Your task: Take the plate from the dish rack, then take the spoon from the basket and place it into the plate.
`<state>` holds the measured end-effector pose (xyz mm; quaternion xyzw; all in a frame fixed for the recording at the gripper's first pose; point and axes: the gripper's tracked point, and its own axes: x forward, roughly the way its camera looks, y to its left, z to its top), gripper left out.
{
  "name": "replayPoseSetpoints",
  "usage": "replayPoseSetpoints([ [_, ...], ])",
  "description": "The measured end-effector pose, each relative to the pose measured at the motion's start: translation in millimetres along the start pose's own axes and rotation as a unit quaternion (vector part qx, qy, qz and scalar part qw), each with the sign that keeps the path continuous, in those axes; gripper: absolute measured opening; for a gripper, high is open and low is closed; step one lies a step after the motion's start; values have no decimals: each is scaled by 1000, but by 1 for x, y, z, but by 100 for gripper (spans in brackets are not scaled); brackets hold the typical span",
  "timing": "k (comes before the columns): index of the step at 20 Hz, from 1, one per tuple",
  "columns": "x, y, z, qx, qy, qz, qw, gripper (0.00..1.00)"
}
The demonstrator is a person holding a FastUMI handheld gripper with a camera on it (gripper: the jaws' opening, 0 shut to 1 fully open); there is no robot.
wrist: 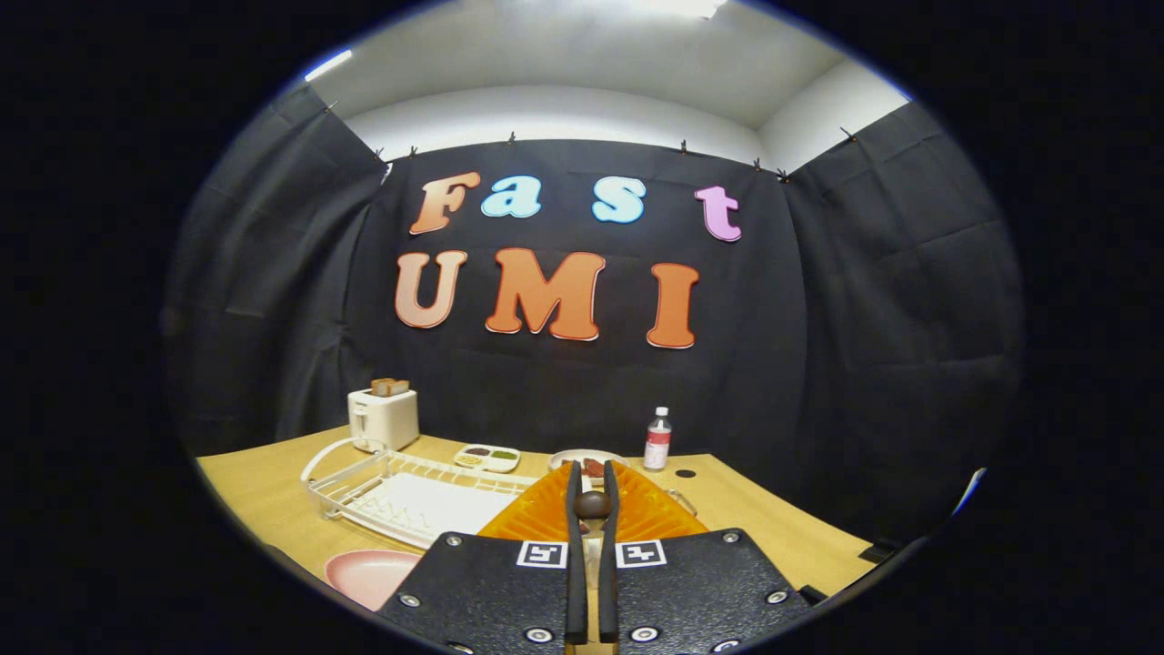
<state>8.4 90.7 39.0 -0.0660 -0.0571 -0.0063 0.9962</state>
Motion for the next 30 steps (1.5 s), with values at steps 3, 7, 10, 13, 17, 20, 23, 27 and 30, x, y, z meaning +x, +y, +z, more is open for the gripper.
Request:
replayPoseSetpoints([
  [3,-22,35,-14,12,4,32,999,5],
  [7,-42,80,-37,29,14,74,997,5],
  [10,-50,106,-52,22,11,96,995,5],
  [13,-50,126,-66,26,9,108,994,5],
  [17,-48,145,-83,26,3,119,993,5],
  [20,-46,153,-97,10,-7,117,993,5],
  [23,-45,158,-110,6,-2,114,994,5],
  [27,-42,157,-111,9,-4,110,994,5],
  [30,-39,156,-122,7,21,103,994,13],
])
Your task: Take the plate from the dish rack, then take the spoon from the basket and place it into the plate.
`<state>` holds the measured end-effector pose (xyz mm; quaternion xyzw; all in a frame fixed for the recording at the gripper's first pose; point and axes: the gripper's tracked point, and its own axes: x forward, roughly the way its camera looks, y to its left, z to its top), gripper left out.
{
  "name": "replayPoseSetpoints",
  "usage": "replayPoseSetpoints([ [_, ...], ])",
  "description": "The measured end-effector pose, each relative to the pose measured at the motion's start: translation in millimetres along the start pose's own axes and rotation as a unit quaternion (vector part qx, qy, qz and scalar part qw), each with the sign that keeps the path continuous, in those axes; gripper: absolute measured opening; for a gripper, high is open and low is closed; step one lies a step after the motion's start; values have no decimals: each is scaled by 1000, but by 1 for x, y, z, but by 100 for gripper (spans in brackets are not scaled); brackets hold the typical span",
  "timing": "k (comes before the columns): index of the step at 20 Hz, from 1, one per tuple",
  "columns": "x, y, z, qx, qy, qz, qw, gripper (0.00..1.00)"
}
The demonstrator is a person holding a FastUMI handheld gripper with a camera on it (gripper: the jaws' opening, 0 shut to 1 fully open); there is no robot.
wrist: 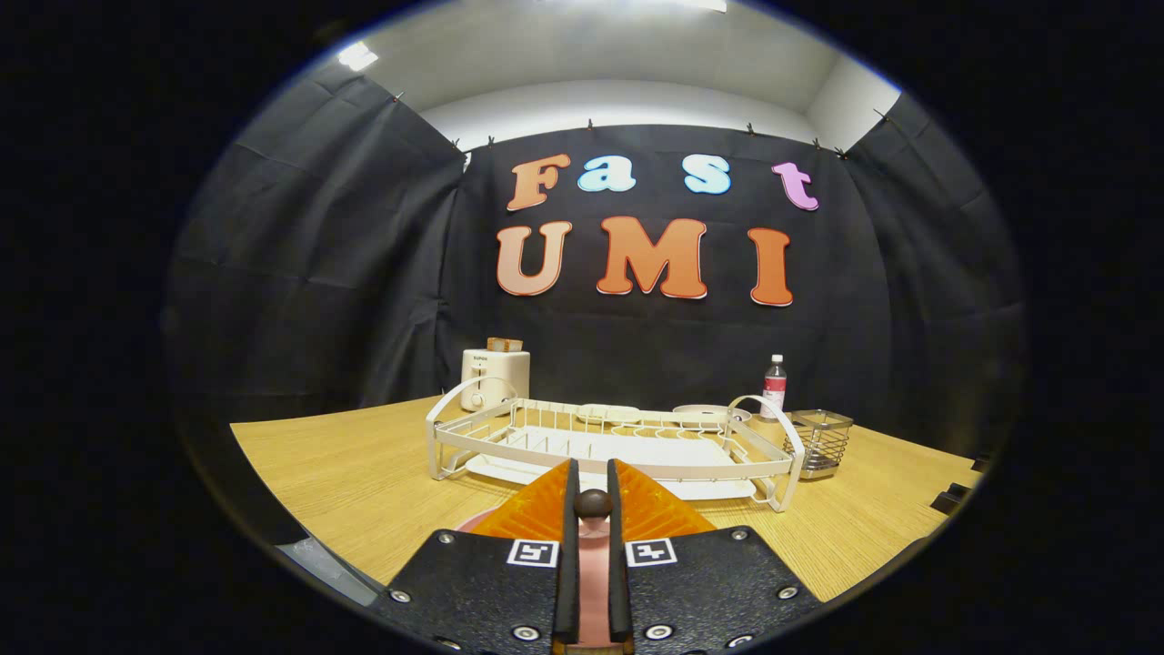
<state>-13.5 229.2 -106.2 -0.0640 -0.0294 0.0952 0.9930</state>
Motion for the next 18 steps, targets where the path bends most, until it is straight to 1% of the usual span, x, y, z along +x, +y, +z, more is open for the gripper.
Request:
replayPoseSetpoints([
  [1,2,0,-6,0,12,-2,1000,14],
  [2,7,-1,-10,-1,21,-6,1000,20],
  [3,9,-3,-13,-4,27,-12,1000,22],
  [5,8,-7,-17,-10,38,-19,999,34],
  [6,8,-7,-18,-10,42,-19,999,48],
  [7,7,-10,-17,-9,43,-20,999,57],
  [8,6,-13,-14,-9,42,-23,999,72],
  [9,6,-17,-12,-10,40,-27,999,78],
  [10,5,-22,-8,-11,39,-31,999,89],
  [12,3,-32,-2,-12,36,-38,999,97],
  [18,7,-79,14,-7,51,-64,997,98],
])
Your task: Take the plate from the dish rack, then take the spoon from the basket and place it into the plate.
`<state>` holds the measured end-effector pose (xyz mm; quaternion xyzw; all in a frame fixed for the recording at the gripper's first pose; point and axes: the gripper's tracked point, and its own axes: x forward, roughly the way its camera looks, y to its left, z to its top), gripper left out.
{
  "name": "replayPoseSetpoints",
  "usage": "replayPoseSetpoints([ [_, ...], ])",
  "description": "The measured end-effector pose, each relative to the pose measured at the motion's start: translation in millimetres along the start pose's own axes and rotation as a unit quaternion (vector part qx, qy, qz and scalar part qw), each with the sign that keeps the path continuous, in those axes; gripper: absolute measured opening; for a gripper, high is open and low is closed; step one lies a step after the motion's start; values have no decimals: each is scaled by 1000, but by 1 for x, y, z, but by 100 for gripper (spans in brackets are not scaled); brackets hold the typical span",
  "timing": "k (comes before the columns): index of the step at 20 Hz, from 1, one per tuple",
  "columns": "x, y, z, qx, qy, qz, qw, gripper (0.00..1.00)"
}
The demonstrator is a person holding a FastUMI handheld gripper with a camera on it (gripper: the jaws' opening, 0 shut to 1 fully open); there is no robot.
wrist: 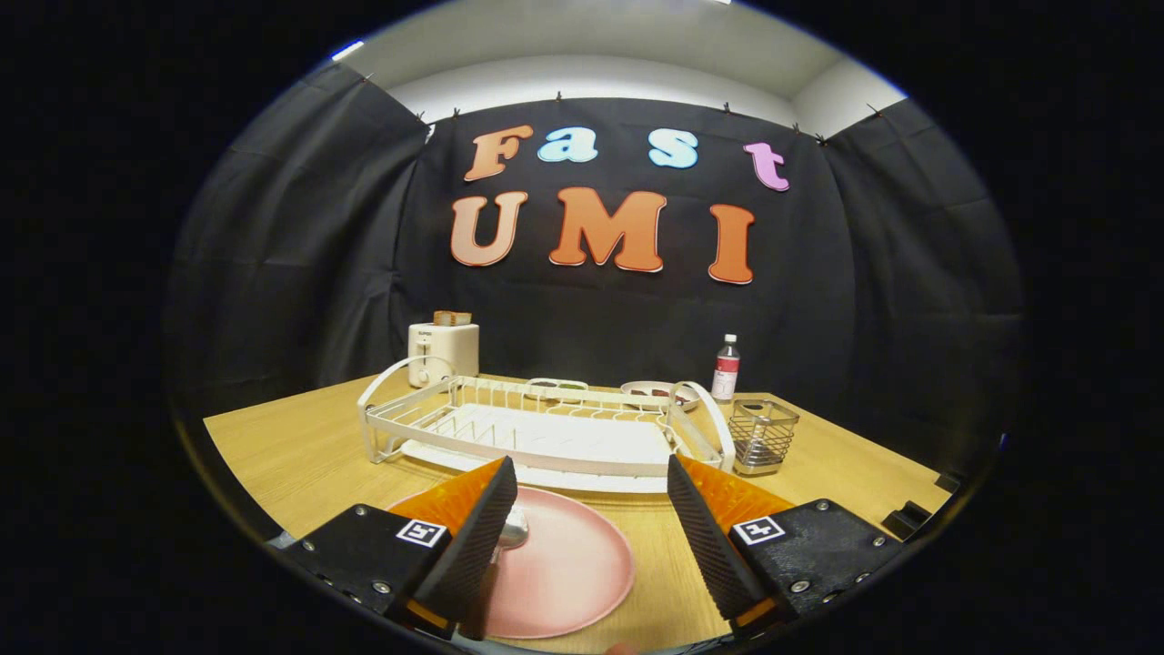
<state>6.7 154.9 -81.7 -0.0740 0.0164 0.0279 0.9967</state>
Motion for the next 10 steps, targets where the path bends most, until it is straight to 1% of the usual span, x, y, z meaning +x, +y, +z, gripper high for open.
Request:
replayPoseSetpoints([
  [5,9,-45,10,6,12,-22,1000,98],
  [10,18,-84,27,14,5,-30,999,98],
])
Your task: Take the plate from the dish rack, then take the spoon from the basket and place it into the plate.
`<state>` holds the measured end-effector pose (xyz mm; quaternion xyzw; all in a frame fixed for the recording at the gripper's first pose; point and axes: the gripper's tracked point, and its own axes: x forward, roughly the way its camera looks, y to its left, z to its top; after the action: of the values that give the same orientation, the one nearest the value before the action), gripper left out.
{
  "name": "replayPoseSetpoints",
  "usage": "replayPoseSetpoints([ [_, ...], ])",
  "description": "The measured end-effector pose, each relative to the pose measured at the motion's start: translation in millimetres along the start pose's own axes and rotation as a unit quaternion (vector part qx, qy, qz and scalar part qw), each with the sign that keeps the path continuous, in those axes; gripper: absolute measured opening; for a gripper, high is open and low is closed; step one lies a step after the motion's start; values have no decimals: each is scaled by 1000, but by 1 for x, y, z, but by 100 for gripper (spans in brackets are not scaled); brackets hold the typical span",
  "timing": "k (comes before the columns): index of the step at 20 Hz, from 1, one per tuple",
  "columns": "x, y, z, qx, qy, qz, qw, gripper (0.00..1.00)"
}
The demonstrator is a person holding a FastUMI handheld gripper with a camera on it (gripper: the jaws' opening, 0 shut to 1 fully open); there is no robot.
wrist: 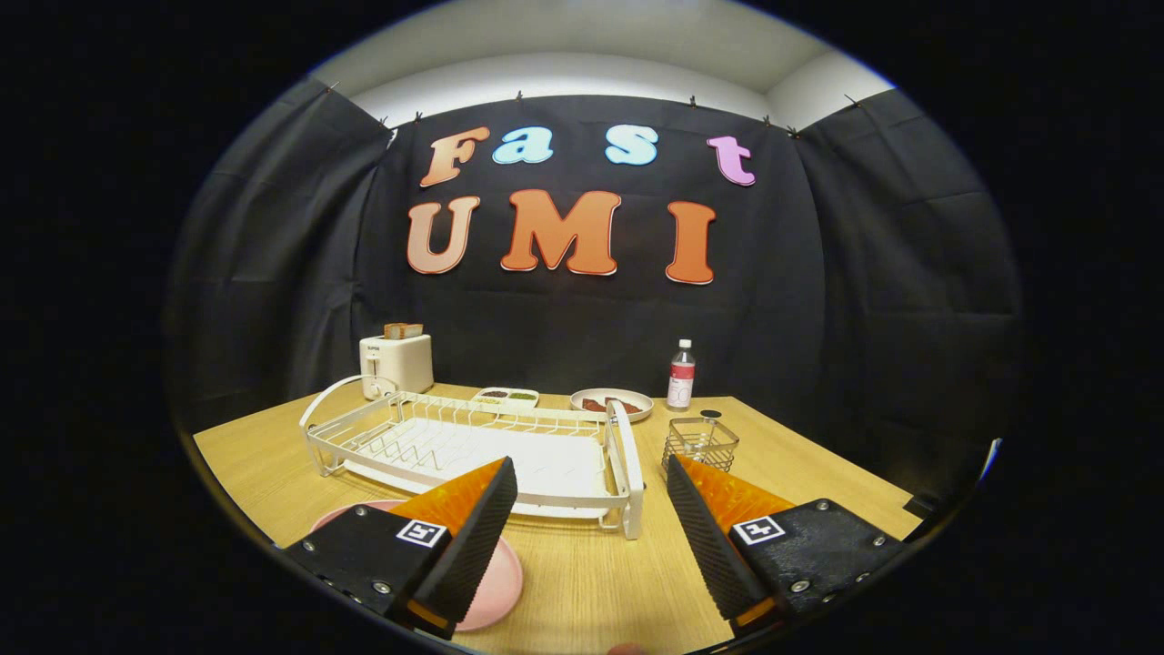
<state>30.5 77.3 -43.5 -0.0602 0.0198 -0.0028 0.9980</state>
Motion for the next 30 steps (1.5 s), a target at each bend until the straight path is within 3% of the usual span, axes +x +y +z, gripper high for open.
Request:
replayPoseSetpoints([
  [7,6,-36,19,-4,-14,-12,1000,98],
  [30,11,-60,17,4,-11,-12,1000,98],
])
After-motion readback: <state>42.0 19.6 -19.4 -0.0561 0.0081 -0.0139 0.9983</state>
